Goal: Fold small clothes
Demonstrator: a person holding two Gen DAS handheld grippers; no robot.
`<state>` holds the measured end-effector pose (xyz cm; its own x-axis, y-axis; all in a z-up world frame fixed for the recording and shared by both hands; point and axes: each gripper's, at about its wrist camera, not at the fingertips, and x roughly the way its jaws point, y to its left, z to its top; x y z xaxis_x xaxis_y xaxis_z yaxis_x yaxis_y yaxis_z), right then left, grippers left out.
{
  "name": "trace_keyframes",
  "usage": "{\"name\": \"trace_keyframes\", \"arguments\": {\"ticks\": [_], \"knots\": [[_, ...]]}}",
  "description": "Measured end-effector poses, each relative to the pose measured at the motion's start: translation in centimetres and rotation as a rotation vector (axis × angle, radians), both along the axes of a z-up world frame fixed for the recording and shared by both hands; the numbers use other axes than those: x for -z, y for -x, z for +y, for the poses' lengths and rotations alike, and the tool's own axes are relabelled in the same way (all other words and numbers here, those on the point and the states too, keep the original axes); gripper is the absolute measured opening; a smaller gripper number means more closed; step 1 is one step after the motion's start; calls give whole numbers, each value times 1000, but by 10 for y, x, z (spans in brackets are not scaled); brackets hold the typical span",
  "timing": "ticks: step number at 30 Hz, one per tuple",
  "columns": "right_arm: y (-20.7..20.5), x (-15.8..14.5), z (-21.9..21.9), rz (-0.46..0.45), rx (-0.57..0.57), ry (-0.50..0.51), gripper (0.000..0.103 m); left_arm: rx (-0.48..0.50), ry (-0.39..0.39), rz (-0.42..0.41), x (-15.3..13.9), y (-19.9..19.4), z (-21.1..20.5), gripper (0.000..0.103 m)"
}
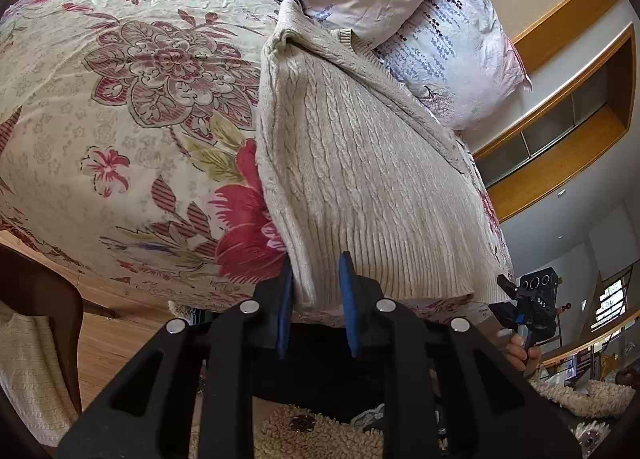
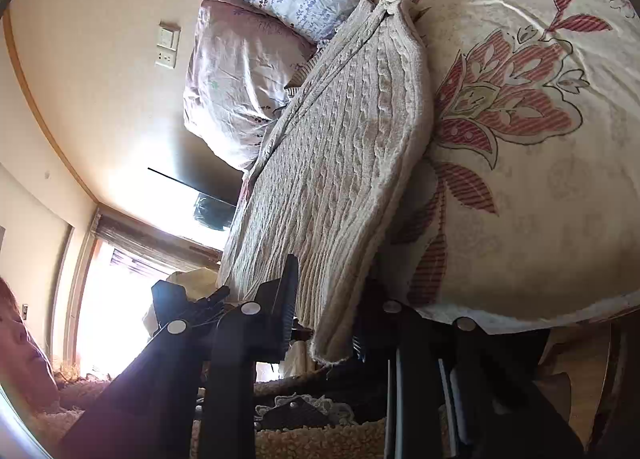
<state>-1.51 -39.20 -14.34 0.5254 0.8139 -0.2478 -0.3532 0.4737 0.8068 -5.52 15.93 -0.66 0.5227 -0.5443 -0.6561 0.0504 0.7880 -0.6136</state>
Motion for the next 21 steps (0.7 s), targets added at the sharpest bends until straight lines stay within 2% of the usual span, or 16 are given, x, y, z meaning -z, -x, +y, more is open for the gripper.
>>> {"name": "trace_keyframes", "arguments": {"ticks": [3,5,10,14,21], "knots": [[-1,1,2,-11,14,18,13,-5,-12,0,-3,-3,-1,8],[1,-1,2,-34,30,24,10,-2,-15,-16,-8,-6,-3,7],[5,-9,-6,-90,92,16,8,-35,-20,-68,-17,-12,4,7],[5,-9,-14,-98,130,-7,8,-56,-20,-83,-19,-16,10,7],[-7,-17,-17,-139,138,-85,8,-81,29,-132,-28,-30,16,7]]}}
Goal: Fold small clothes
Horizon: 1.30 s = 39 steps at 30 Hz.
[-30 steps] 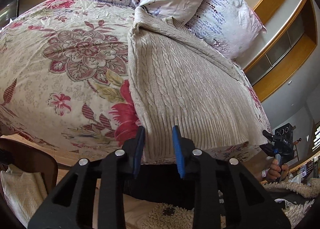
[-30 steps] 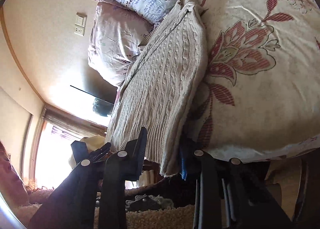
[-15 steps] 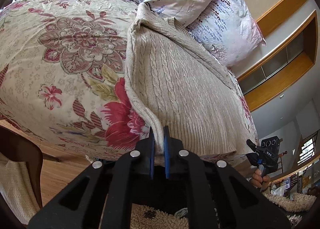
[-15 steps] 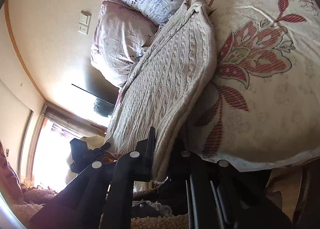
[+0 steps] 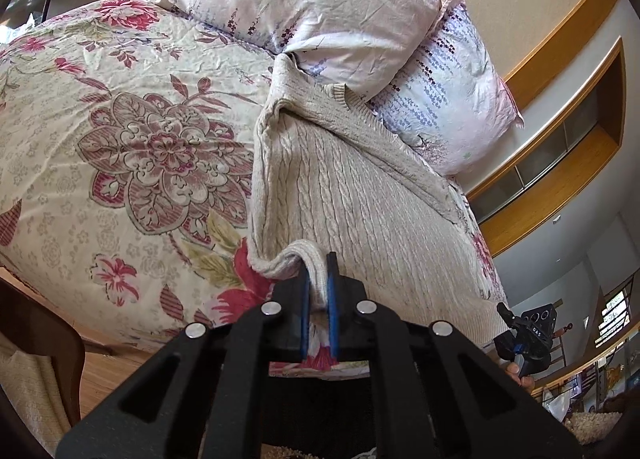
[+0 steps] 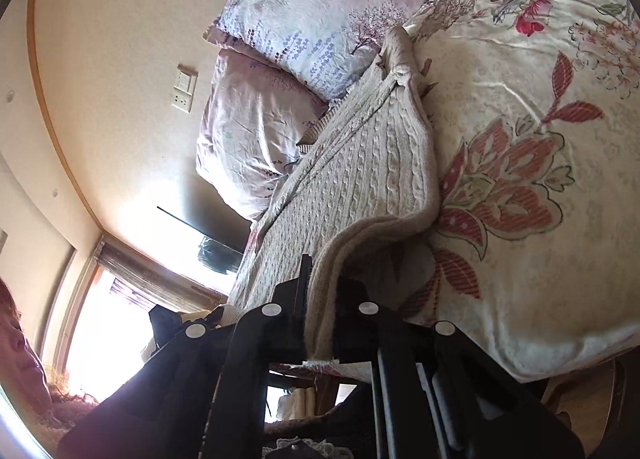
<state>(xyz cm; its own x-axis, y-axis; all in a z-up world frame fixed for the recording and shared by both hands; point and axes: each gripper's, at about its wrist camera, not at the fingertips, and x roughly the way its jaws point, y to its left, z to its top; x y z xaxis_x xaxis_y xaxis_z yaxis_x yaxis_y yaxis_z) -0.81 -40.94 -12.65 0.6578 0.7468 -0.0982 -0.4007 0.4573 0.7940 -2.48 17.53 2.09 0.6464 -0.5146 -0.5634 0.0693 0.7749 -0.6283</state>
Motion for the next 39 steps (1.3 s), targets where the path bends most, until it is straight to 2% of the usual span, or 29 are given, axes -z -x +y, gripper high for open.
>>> {"name": "trace_keyframes", "arguments": {"ticks": [5,11,18,24,29,32,35,36,37,38,39], "knots": [[-22,-17,0,-30,10,-41,8,-29,56,-24,-7,-27,8,7],[-66,-44,4,-33,35,-35,8,-61,58,-59,-21,-74,9,7],[-122,-62,0,6,89,-38,8,-112,46,-54,-23,-140,8,7],[-160,-74,4,46,118,-33,8,-128,78,-32,-21,-184,9,7],[-181,-85,0,50,143,-76,8,-153,105,-42,-23,-211,10,7],[-204,-78,-3,118,190,-89,8,-181,114,-5,-11,-233,9,7],[-231,-62,2,244,211,-23,9,-170,94,75,8,-252,4,8],[-234,-58,3,272,210,-15,9,-167,91,89,12,-254,4,10],[-235,-56,3,276,199,-16,11,-163,94,92,14,-254,4,17],[-233,-58,2,274,189,-7,20,-155,99,85,13,-252,6,23],[-230,-63,0,268,188,9,27,-154,91,73,10,-249,9,42]]}}
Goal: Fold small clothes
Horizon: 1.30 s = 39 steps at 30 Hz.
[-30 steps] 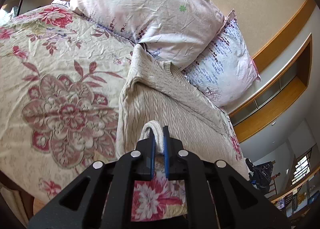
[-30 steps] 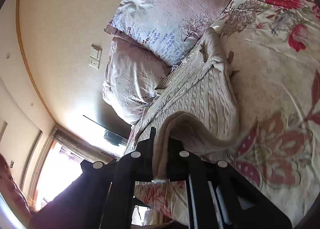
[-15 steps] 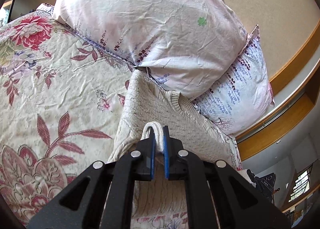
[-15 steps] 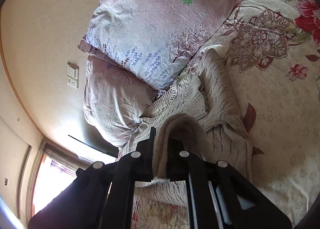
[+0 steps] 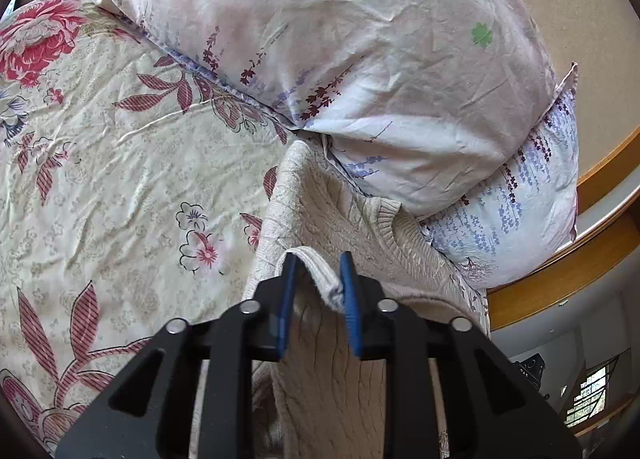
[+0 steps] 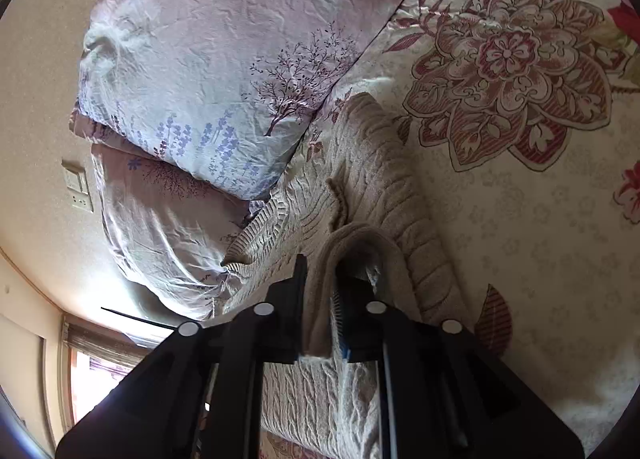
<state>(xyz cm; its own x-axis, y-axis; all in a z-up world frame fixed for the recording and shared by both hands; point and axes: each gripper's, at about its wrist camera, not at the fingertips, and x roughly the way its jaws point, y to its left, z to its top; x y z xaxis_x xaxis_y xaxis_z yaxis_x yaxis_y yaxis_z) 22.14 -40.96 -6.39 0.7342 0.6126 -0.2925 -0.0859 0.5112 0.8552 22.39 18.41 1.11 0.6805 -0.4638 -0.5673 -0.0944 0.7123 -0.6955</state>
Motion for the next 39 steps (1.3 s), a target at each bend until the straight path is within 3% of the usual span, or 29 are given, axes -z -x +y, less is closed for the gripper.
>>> {"name": "trace_keyframes", "arguments": {"ticks": [1,2,6,10,13,15,17,19,23,27,31,34,37,39], "knots": [[5,-5,-4,-12,8,19,48,-18,-24,-15,-5,5,4,64],[12,-12,-8,-35,23,43,62,-37,-46,-41,-12,11,8,70],[35,-41,-20,-139,112,259,63,-21,-154,-117,-35,24,21,74],[35,-59,-2,-193,144,594,63,32,-296,-141,-42,23,19,74],[27,-66,22,-243,137,831,63,82,-415,-204,-43,21,7,77],[20,-68,36,-292,106,927,63,145,-473,-191,-41,14,-6,80],[12,-70,48,-319,61,991,62,204,-480,-169,-37,7,-16,80],[0,-70,55,-310,-1,996,53,241,-452,-144,-32,0,-22,80],[-20,-69,50,-245,-74,866,51,278,-354,-115,-27,-13,-23,74],[-30,-69,31,-161,-46,723,52,325,-289,-70,-19,-25,-26,56],[-34,-68,25,-153,-63,659,52,340,-318,-40,-16,-32,-33,41],[-42,-64,29,-131,-88,674,39,340,-342,-22,-12,-35,-36,35],[-47,-58,35,-116,-102,700,33,339,-347,-13,-10,-37,-37,26],[-48,-55,38,-119,-113,716,15,343,-348,-13,-9,-37,-39,17]]}}
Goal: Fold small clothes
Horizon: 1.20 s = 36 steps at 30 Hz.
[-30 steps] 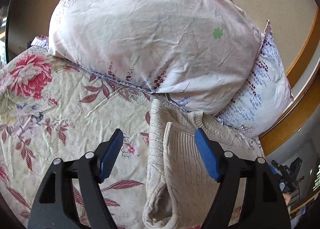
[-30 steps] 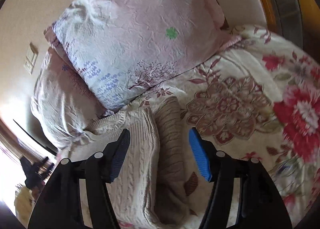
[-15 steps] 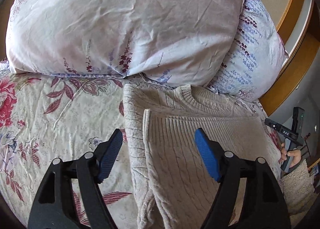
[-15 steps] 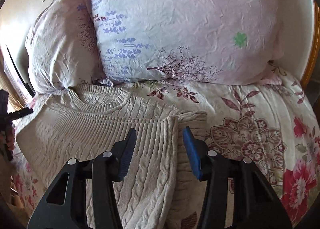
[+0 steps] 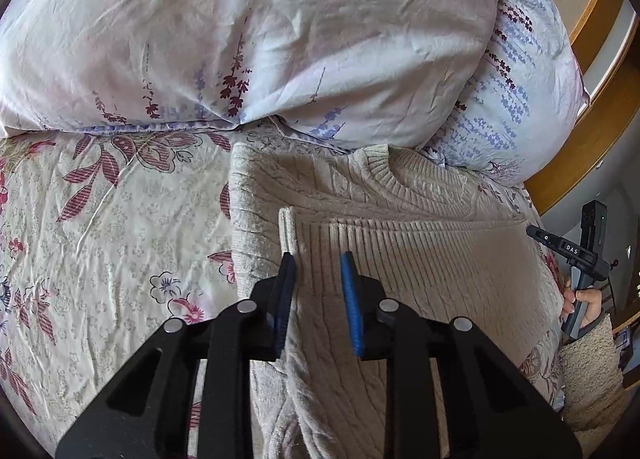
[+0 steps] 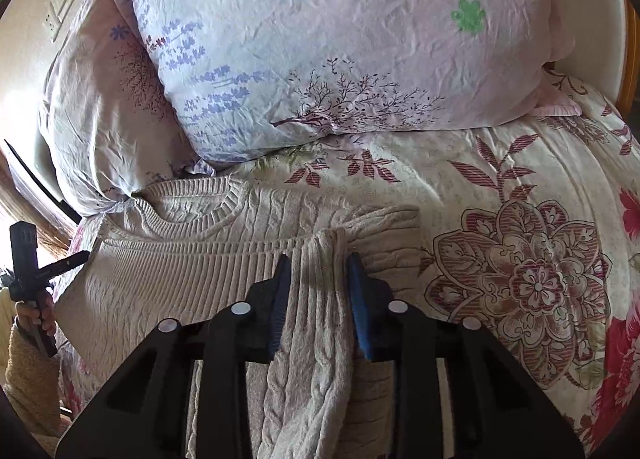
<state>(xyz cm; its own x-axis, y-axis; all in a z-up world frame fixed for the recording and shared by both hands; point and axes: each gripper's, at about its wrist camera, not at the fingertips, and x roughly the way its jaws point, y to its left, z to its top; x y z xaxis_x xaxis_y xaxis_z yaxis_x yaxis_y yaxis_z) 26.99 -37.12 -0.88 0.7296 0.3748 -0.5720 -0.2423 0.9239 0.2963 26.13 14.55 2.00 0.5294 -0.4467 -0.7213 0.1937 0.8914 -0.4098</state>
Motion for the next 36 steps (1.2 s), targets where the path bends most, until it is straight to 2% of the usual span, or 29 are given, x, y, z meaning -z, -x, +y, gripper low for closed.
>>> {"name": "trace_keyframes", "arguments": {"ticks": [1,2,8,9,11,13,14,16,18,20,21,23,24,25,27,30,36], "knots": [[0,1,2,-2,-3,13,11,3,3,3,0,-1,-1,11],[1,2,4,-10,-3,23,11,4,1,5,1,-1,-2,8],[11,-2,-2,-61,18,-6,10,4,-19,-16,0,1,-6,4],[13,-4,-4,-71,20,-14,10,-3,-28,-25,-2,1,-5,0],[17,-7,-6,-87,23,-24,10,-10,-40,-38,-4,1,-5,0],[16,-8,-4,-80,17,-14,10,-4,-84,-21,-4,0,-8,2],[14,-7,-2,-71,12,-5,10,-7,-91,-17,-4,0,-8,5],[11,-5,2,-48,7,2,10,-7,-91,-16,-4,0,-8,34],[10,-2,5,-32,5,-4,12,-7,-121,-26,-5,1,-10,50],[10,-2,7,-30,5,9,12,-8,-171,-25,-4,0,-14,51],[9,-2,9,-30,6,20,12,-10,-191,-19,-3,-2,-15,51],[8,-1,12,-23,2,32,12,-18,-213,-3,0,-5,-15,39],[6,0,14,-17,-4,40,12,-22,-222,6,2,-8,-15,21],[6,1,16,-19,-7,50,11,-18,-220,16,4,-10,-15,7],[10,-1,18,-41,-4,69,10,-22,-213,12,4,-10,-15,7],[15,-7,12,-69,17,44,9,-36,-217,-19,-1,-7,-14,6],[28,-28,-8,-136,53,-54,9,-86,-127,-130,-31,3,-1,5]]}}
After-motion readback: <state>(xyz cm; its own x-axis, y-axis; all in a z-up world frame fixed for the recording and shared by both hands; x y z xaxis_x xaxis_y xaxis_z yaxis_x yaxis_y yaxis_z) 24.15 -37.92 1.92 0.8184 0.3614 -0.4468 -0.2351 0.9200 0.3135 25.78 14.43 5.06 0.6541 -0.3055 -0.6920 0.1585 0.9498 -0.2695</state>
